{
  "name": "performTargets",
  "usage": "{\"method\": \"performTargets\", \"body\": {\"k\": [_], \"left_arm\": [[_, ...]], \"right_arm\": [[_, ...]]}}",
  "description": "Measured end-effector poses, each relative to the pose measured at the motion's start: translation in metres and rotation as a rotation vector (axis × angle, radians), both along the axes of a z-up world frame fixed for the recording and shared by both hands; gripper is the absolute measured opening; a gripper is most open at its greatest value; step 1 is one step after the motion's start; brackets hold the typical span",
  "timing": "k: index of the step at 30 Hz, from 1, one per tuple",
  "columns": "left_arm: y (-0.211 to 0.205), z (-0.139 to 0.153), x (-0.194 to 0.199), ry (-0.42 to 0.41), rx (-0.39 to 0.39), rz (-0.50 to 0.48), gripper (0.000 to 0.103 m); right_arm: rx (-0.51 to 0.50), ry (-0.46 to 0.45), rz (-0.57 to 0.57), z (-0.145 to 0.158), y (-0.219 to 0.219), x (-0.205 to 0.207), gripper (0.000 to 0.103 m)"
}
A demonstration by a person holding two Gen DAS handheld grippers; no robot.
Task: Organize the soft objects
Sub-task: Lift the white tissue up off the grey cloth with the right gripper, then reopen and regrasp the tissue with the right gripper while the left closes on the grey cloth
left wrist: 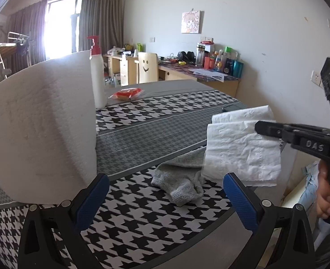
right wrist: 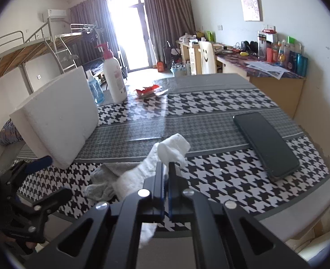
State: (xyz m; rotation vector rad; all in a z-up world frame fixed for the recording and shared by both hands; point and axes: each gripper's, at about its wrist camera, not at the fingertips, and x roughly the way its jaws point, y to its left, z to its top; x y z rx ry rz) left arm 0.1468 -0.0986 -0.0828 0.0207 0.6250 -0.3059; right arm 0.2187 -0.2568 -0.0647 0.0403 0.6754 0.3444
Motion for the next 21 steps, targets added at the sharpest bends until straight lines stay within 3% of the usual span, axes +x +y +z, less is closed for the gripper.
{"method": "performTargets", "body": {"k": [5,12,16,18,20,21], "left_arm": [[-0.007,-0.001,0.011,0.019,-0.013,-0.041,0.102],[-0.025,-0.011,0.036,0.103,0.005,-0.069,0.086],[-0.030,-0.015,0.043,0.119,0.033,-0.056,0.084],[-0.028,-0.017,0.046,0.136,0.024,-0.052,0.081],[-0.028,-0.018,0.050,0.148,0.014,-0.053,0.078],[-0.028,-0.019,0.052,0.150,0.017,-0.048,0.074]], "right_arm": [[-0.025,-0.020,-0.003,0.004,-0.003,-0.005,0.004],[-0.094,0.033,-0.067,-0.021,-0.010,0.005,0.005],[-0.104,0.053,-0.078,-0.028,-0.014,0.006,0.007],[-0.117,0.060,-0.084,-0.031,-0.015,0.007,0.020],[-0.144,0.056,-0.100,-0.033,-0.015,0.005,0.054],[-0.149,0.045,-0.105,-0.033,-0.015,0.003,0.065]]}}
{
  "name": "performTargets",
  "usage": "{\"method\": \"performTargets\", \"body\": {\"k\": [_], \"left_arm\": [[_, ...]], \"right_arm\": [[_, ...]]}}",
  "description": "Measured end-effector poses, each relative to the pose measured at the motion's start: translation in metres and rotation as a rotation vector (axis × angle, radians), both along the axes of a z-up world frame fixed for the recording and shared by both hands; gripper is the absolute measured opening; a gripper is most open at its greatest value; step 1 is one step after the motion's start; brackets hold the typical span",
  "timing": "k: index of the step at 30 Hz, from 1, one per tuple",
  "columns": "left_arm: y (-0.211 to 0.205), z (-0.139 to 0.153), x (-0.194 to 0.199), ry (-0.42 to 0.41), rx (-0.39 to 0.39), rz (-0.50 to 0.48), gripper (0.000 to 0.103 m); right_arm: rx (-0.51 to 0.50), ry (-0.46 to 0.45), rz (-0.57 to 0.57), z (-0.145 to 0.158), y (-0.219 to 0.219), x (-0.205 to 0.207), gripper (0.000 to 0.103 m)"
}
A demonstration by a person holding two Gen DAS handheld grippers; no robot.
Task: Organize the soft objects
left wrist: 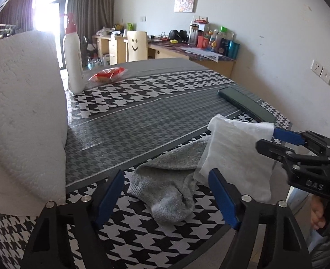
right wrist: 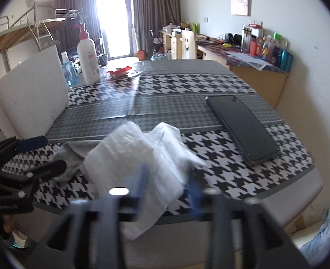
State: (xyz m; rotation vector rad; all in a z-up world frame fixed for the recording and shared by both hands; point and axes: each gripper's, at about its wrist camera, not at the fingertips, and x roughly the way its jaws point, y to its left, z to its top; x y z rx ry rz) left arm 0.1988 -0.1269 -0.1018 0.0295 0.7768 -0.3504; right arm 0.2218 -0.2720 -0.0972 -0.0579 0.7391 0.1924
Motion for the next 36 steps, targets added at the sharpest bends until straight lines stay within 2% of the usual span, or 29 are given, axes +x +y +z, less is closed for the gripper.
{"method": "performTargets", "body": {"k": [5,7,17,20,22,25,32,36], "left_arm": [[-0.003,-0.006,0.005,0.024,0.013,-0.012,0.066],[-0.003,-0.008,0.005,0.029,0.016,-0.012,0.058],[-0.007,-0.017,0.007,0.054,0.056,-0.020,0.053],[-0.006,-0.018,0.007,0.048,0.057,-0.005,0.041],[-0.002,-0.018,0.009,0.047,0.052,0.014,0.025],[0.000,-0.018,0.009,0.047,0.046,0.011,0.017],[0.001,-0.017,0.006,0.053,0.036,-0.006,0.015],[0.002,-0.017,0.005,0.058,0.027,-0.009,0.015]], "right_arm": [[0.010,-0.017,-0.002,0.002,-0.007,-0.006,0.066],[0.009,-0.018,0.003,0.003,-0.008,-0.008,0.066],[0.019,-0.021,0.026,0.004,-0.007,-0.011,0.066],[0.010,-0.023,0.038,0.004,-0.003,-0.010,0.066],[0.006,-0.024,0.048,0.004,-0.002,-0.009,0.066],[0.010,-0.018,0.072,0.002,0.001,-0.007,0.066],[0.005,-0.003,0.146,-0.005,0.014,-0.007,0.066],[-0.035,0.001,0.193,-0.009,0.022,-0.004,0.066]]}}
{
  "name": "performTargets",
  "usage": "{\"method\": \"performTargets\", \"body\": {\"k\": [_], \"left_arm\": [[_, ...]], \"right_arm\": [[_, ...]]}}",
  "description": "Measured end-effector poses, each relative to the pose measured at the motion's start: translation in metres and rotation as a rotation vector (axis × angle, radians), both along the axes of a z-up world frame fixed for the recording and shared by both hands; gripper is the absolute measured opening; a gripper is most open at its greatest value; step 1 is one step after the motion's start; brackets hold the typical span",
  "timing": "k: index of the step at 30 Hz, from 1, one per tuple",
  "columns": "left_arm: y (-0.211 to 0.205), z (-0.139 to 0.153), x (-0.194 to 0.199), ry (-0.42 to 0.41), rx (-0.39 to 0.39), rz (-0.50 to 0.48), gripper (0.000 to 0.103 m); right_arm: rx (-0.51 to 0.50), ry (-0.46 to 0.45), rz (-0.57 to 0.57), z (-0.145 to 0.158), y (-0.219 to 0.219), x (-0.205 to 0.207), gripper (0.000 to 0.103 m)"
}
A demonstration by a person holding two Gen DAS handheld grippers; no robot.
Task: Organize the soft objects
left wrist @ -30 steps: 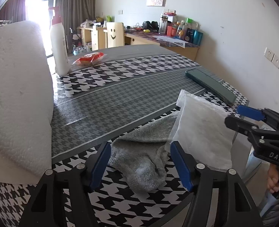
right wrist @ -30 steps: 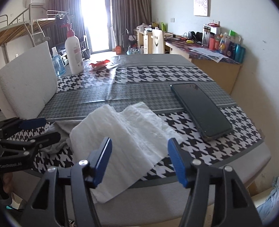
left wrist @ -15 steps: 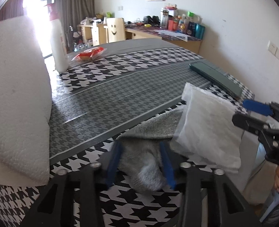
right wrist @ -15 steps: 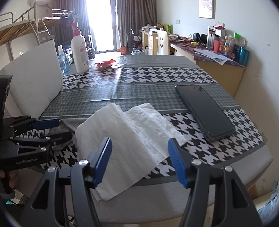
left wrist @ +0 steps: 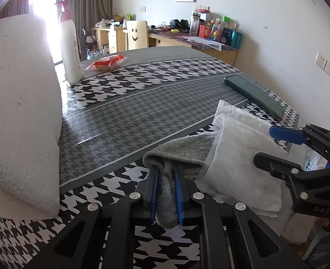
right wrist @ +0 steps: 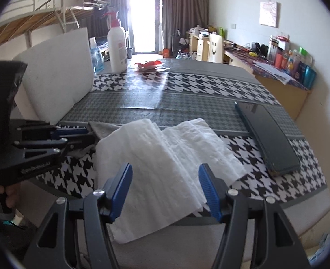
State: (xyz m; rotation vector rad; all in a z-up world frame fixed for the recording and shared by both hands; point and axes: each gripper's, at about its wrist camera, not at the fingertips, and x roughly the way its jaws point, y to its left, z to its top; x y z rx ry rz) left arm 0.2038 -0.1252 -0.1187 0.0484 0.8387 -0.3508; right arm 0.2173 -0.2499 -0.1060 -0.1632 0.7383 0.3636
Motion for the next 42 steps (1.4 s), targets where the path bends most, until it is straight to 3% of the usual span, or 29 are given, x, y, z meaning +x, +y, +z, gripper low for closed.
{"method": "performTargets", "body": {"k": [10,15,21,30,38,40,41,42], "left_arm": [[0.003,0.001,-0.001,0.001,-0.003,-0.004,0.014],[0.004,0.001,-0.002,0.001,0.003,0.007,0.014],[0.009,0.005,-0.006,-0.011,-0.003,0.013,0.012],[0.025,0.031,-0.019,-0.088,-0.016,0.056,0.012],[0.033,0.054,-0.036,-0.160,-0.031,0.059,0.012],[0.034,0.056,-0.038,-0.166,-0.032,0.060,0.012],[0.034,0.056,-0.039,-0.168,-0.034,0.060,0.012],[0.034,0.056,-0.040,-0.168,-0.033,0.059,0.012]], "right_arm": [[-0.024,0.067,0.032,-0.015,0.000,0.010,0.064],[0.028,0.098,0.011,-0.012,-0.014,0.018,0.019],[0.029,0.097,-0.011,-0.012,-0.016,0.018,0.005],[0.116,0.058,-0.045,0.008,-0.021,0.009,0.004],[0.046,0.034,-0.094,0.008,-0.014,0.015,0.005],[0.035,0.036,-0.074,0.005,-0.012,0.017,0.013],[0.022,0.035,-0.070,0.004,-0.010,0.017,0.028],[0.013,0.028,-0.071,0.005,-0.010,0.017,0.049]]}}
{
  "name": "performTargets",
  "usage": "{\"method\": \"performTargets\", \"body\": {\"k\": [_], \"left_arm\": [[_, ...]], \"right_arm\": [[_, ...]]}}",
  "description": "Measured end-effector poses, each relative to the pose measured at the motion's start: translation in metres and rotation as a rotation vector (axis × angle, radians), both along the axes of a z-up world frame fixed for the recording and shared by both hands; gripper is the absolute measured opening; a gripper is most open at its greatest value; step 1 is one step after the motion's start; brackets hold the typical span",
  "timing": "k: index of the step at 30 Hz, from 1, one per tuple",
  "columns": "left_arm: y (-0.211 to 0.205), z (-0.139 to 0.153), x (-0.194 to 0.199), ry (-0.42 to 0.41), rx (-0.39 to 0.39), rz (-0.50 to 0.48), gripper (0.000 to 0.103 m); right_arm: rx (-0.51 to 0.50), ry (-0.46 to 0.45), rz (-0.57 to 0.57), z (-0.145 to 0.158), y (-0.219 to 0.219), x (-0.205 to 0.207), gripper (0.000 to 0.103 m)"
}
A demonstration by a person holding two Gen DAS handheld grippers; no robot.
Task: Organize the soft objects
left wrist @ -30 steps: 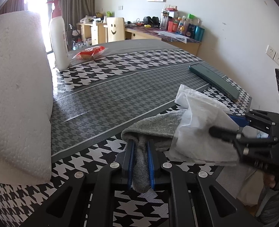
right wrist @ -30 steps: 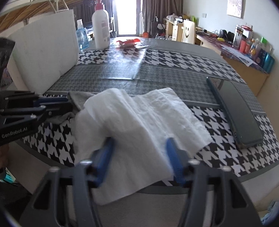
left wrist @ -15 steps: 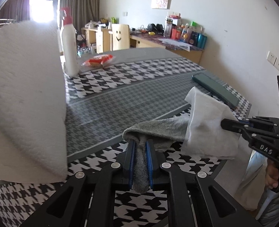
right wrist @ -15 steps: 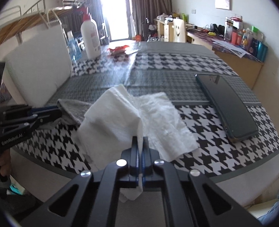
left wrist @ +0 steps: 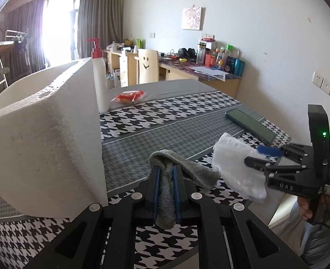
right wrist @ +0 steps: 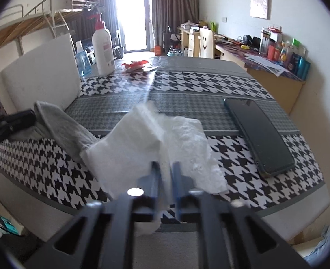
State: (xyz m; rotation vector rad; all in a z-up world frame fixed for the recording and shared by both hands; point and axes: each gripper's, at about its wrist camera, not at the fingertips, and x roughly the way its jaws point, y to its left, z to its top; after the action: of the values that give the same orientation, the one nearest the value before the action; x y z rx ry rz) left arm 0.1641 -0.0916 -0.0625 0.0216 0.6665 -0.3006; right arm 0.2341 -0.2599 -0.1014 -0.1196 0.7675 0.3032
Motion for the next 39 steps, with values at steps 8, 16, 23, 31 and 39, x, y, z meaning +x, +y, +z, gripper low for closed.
{"method": "performTargets", "body": {"k": [8,16,23,31,39], "left_arm": [[0.004,0.000,-0.005,-0.003,-0.010,-0.003,0.012],[0.006,-0.001,-0.005,0.005,-0.019,-0.009,0.012],[0.011,0.002,-0.007,-0.001,-0.029,-0.012,0.012],[0.015,0.007,-0.012,-0.017,-0.035,-0.011,0.012],[0.025,0.017,-0.022,-0.052,-0.048,-0.006,0.012]], "right_arm": [[-0.026,-0.004,0.036,-0.002,0.003,0.008,0.068],[-0.099,0.032,0.091,-0.016,0.010,0.017,0.068],[-0.075,0.064,0.096,-0.019,0.010,0.020,0.068],[-0.058,0.081,0.133,-0.017,0.018,0.014,0.043],[-0.055,0.088,0.159,-0.015,0.035,0.005,0.008]]}}
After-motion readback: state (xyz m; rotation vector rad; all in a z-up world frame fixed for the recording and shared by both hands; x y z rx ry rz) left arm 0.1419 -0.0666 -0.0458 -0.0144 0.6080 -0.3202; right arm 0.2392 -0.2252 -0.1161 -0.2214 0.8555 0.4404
